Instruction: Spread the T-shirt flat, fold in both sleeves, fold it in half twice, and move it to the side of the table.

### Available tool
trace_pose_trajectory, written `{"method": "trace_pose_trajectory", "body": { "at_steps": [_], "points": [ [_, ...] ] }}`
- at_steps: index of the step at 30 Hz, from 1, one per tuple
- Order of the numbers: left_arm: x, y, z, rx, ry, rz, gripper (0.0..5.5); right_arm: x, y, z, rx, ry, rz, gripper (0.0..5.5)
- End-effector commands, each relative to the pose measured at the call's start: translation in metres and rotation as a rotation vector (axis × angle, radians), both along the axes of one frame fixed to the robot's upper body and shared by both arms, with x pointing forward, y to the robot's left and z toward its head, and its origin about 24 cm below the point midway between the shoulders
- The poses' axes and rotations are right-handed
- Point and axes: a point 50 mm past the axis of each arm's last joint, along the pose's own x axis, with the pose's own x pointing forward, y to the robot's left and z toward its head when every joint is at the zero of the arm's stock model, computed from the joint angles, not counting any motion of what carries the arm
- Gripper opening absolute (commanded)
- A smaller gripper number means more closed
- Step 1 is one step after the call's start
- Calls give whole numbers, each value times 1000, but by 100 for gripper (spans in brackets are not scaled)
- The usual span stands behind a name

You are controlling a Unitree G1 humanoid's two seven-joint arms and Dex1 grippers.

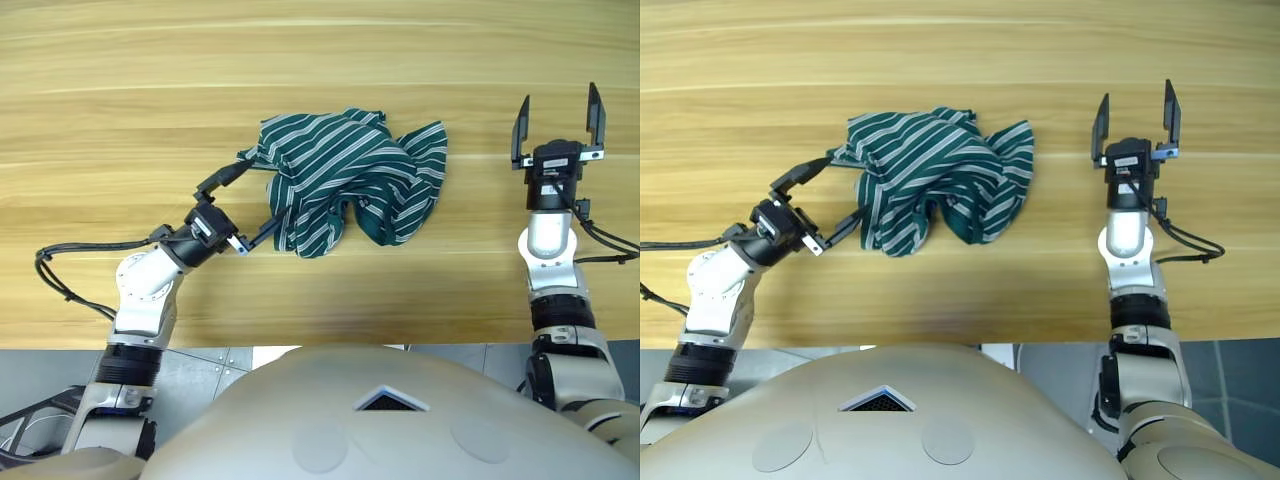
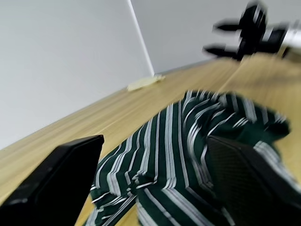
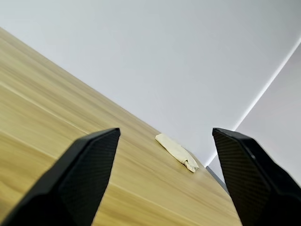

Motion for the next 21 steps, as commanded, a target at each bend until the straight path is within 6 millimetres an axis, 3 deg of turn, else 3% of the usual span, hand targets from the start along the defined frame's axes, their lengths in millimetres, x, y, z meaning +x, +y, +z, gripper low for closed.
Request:
{"method": "trace_pose_trajectory", "body": {
  "at_steps": [1, 12, 16, 21],
  "points": [
    [8, -6, -10, 145, -10, 37, 410, 8, 3, 8, -23, -21, 14, 363],
    [13, -15, -24, 382, -55, -36, 410, 7, 2, 8, -44, -35, -3, 363],
    [5, -18, -32, 466, -46, -132, 410, 6, -1, 9, -50, -38, -12, 363],
    [8, 15, -31, 670, -77, -149, 410, 8, 0, 13, -65, -48, -3, 363]
  ]
}}
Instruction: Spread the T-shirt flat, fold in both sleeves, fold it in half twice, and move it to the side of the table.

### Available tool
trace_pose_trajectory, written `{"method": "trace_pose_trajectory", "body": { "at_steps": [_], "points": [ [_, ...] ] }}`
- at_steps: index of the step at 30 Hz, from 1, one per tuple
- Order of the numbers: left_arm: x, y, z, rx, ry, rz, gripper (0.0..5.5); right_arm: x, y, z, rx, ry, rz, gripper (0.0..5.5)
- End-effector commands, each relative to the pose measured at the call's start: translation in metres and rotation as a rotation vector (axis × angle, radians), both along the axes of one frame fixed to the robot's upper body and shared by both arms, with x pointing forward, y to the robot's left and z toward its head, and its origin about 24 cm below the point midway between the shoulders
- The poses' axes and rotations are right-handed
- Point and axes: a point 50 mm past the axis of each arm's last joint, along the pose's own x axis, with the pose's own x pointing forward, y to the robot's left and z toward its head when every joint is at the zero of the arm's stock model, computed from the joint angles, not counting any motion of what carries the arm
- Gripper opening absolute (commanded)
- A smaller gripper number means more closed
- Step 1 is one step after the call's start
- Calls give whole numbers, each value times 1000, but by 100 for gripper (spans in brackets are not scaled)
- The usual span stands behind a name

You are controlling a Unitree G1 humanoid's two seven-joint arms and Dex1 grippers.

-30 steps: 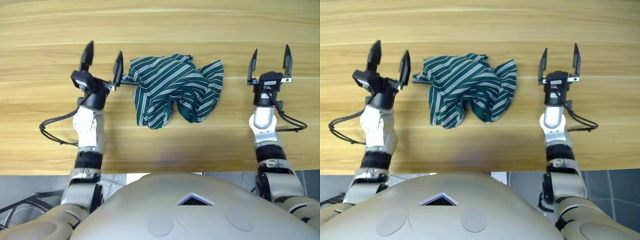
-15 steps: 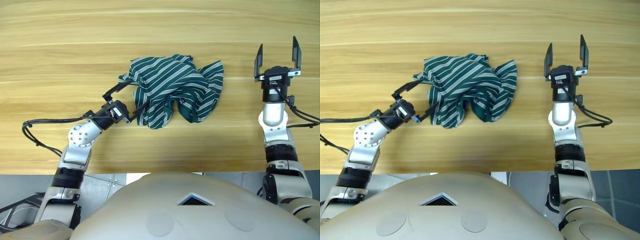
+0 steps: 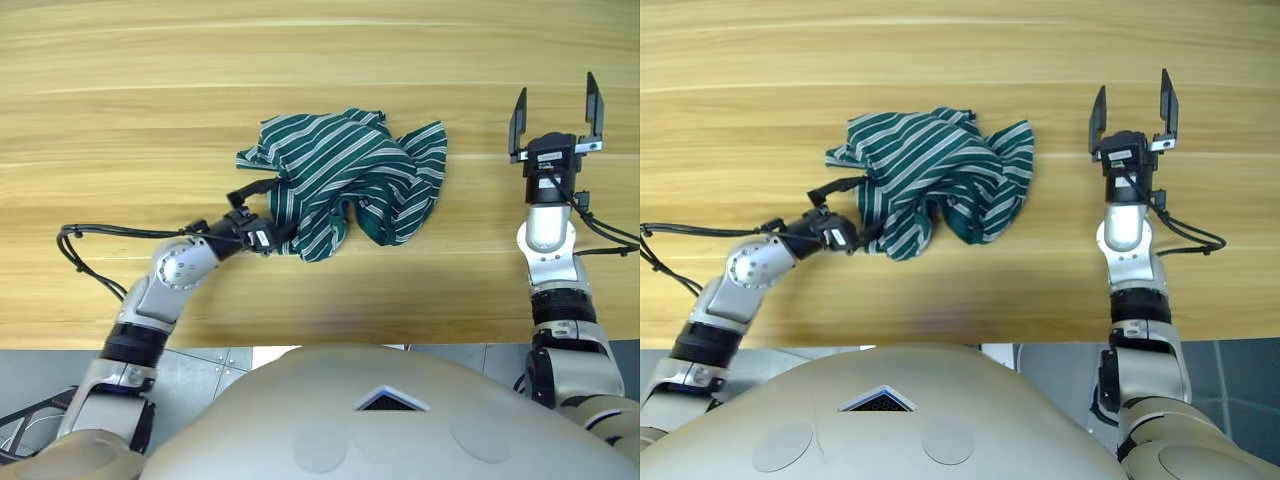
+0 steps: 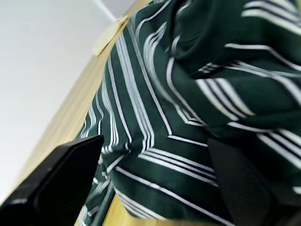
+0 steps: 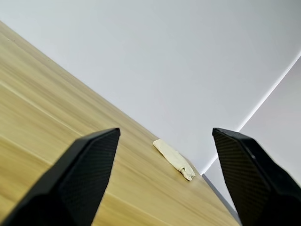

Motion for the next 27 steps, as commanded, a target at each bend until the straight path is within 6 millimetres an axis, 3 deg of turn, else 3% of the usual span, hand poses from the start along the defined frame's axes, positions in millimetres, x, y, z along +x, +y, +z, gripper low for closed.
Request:
{"method": "trace_pose_trajectory", "body": {
  "at_steps": [1, 7, 13, 16, 18, 20, 23, 27],
  "points": [
    [-1, 35, -9, 198, 31, 26, 410, 2, -4, 6, -22, -18, -12, 363],
    [20, 63, -10, 283, -22, 91, 410, 4, -5, 6, -22, -18, -20, 363],
    [36, 67, -9, 271, -91, 117, 410, 4, -4, 7, -24, -22, -15, 363],
    [46, 60, 11, 158, -225, 153, 410, 4, -4, 7, -26, -24, -11, 363],
    [48, 51, 33, -13, -326, 191, 410, 3, -3, 8, -29, -26, -4, 363],
    [39, 40, 58, -193, -418, 183, 410, 0, 2, 7, -84, -5, 40, 363],
    [14, 41, 91, -337, -482, 169, 410, -30, 13, 6, -331, 114, 254, 363],
    [-24, 48, 72, -141, -267, 56, 410, -77, 6, 17, -578, 367, 442, 363]
  ]
}}
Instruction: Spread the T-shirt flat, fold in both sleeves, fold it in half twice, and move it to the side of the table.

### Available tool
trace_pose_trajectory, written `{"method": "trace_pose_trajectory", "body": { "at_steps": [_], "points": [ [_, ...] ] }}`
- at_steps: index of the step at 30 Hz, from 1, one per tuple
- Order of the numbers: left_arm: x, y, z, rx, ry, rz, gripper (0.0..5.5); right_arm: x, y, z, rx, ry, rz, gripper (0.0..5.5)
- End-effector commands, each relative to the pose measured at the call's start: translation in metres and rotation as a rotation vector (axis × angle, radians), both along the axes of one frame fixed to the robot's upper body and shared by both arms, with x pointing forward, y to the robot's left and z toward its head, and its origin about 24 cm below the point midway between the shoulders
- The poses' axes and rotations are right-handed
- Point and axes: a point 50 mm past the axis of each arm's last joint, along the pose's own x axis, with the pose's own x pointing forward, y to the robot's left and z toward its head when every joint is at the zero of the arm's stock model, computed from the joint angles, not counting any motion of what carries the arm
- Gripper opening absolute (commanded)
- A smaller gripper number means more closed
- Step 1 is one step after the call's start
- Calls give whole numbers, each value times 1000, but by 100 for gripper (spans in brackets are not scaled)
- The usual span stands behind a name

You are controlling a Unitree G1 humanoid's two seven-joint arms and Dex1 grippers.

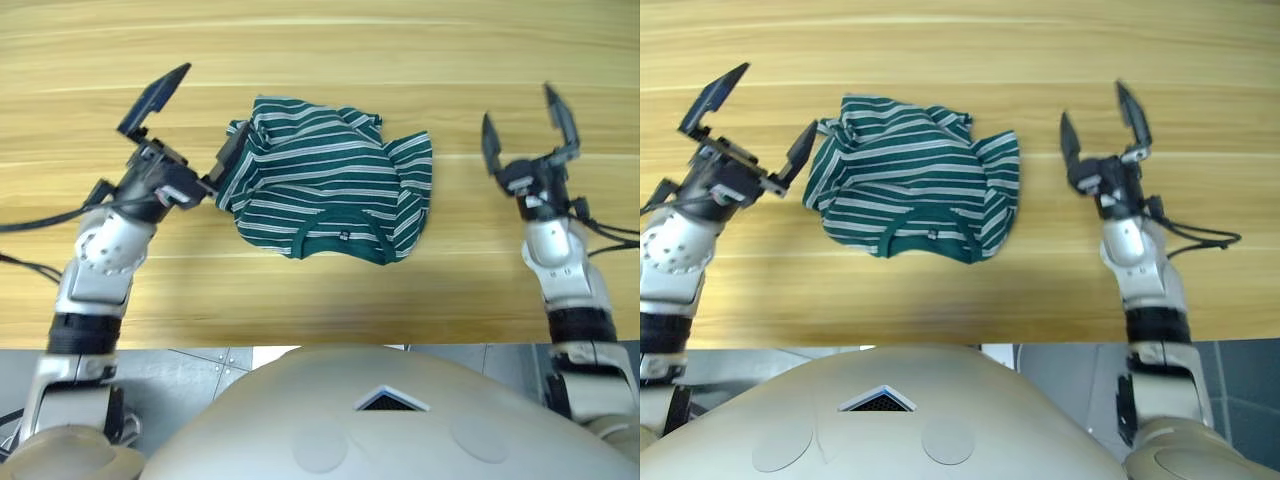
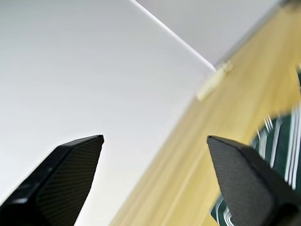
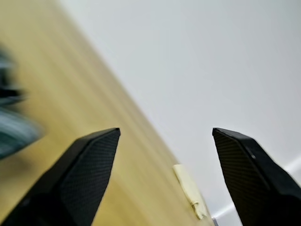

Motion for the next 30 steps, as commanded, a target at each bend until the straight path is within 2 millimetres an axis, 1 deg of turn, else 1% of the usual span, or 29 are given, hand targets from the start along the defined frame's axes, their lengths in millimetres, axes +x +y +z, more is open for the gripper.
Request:
{"method": "trace_pose_trajectory", "body": {
  "at_steps": [1, 3, 6, 10, 15, 19, 21, 26, 30],
  "points": [
    [-30, 4, -26, 225, 249, -119, 410, -34, -4, 13, -221, 207, 142, 363],
    [-36, -7, -45, 310, 357, -227, 410, -30, 5, 17, -225, 219, 187, 363],
    [-42, -22, -62, 403, 423, -357, 410, -16, 11, 20, -245, 206, 206, 363],
    [-41, -22, -78, 553, 434, -375, 410, -4, 16, 23, -260, 192, 237, 363],
    [-40, -18, -84, 681, 415, -350, 410, 1, 17, 23, -254, 181, 233, 363],
    [-31, 0, -89, 782, 408, -207, 410, 2, 18, 23, -243, 174, 233, 363],
    [-30, 4, -90, 796, 406, -165, 410, 2, 19, 22, -239, 172, 234, 363],
    [-35, 2, -91, 777, 408, -147, 410, 3, 18, 22, -235, 168, 232, 363],
    [-39, -8, -92, 738, 406, -179, 410, 5, 20, 23, -234, 158, 237, 363]
  ]
}}
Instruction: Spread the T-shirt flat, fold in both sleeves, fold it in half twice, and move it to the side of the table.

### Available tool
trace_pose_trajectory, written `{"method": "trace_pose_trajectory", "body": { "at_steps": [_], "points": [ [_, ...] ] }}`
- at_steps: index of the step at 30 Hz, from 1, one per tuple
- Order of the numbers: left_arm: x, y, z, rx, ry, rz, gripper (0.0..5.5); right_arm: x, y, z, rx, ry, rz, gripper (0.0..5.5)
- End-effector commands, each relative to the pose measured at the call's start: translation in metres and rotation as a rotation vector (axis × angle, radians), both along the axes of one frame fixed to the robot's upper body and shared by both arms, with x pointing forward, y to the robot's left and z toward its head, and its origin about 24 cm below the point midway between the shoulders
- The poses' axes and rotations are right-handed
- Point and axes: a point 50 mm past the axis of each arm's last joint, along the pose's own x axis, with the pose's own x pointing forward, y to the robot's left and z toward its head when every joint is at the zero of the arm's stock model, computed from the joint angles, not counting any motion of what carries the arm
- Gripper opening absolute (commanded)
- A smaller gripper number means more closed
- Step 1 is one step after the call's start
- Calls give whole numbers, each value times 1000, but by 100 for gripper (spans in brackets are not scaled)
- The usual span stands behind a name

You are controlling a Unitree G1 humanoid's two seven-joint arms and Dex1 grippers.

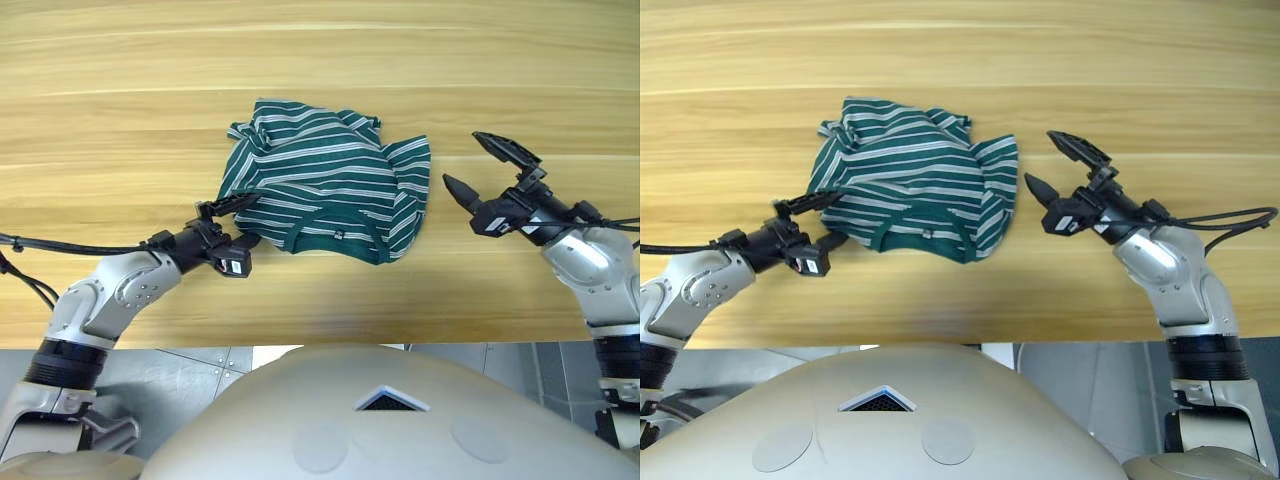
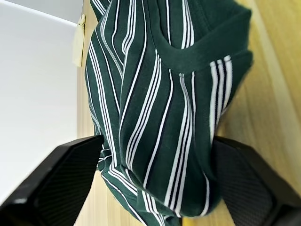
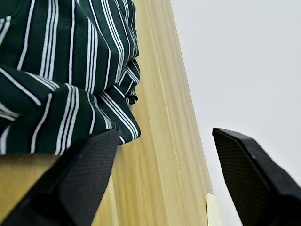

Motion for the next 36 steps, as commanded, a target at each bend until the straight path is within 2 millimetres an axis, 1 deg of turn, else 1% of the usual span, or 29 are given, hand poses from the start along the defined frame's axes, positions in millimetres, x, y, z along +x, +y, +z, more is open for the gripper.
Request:
{"method": "trace_pose_trajectory", "body": {
  "at_steps": [1, 3, 7, 8, 9, 12, 18, 21, 24, 26, 28, 30, 31, 33, 36],
  "points": [
    [-15, -1, -17, 46, 101, -13, 410, 4, 3, 1, -2, -16, 16, 363],
    [-18, -6, -19, 11, 114, -22, 410, 4, 4, 2, 0, -20, 14, 363],
    [-21, -14, -27, -30, 150, -20, 345, 6, 4, 2, 5, -26, 18, 361],
    [-20, -13, -29, -26, 157, -15, 337, 6, 3, 2, 6, -28, 18, 361],
    [-20, -12, -30, -22, 162, -12, 314, 5, 3, 3, 7, -30, 17, 361],
    [-19, -11, -32, -19, 170, -3, 267, 5, 4, 3, 12, -33, 21, 361],
    [-12, 3, -38, 29, 159, 85, 167, 4, 3, 3, 14, -31, 21, 361],
    [-16, 6, -39, 17, 163, 118, 127, 5, 3, 4, 14, -33, 23, 361],
    [-22, 3, -38, -19, 165, 132, 97, 3, 2, 6, 11, -29, 28, 361],
    [-22, 1, -34, -51, 147, 138, 68, -6, -1, 4, -6, 14, 36, 361],
    [-20, -2, -28, -98, 128, 138, 37, -29, -7, -2, -50, 118, 59, 361],
    [-14, -6, -18, -164, 90, 137, 13, -50, -9, -8, -63, 228, 81, 361],
    [-9, -9, -12, -208, 64, 137, 4, -60, -9, -15, -76, 287, 87, 361],
    [-2, -12, -4, -262, 29, 145, 4, -71, -10, -24, -96, 357, 96, 361],
    [-2, -15, -3, -292, 31, 129, 4, -78, -6, -38, -128, 435, 109, 361]
  ]
}}
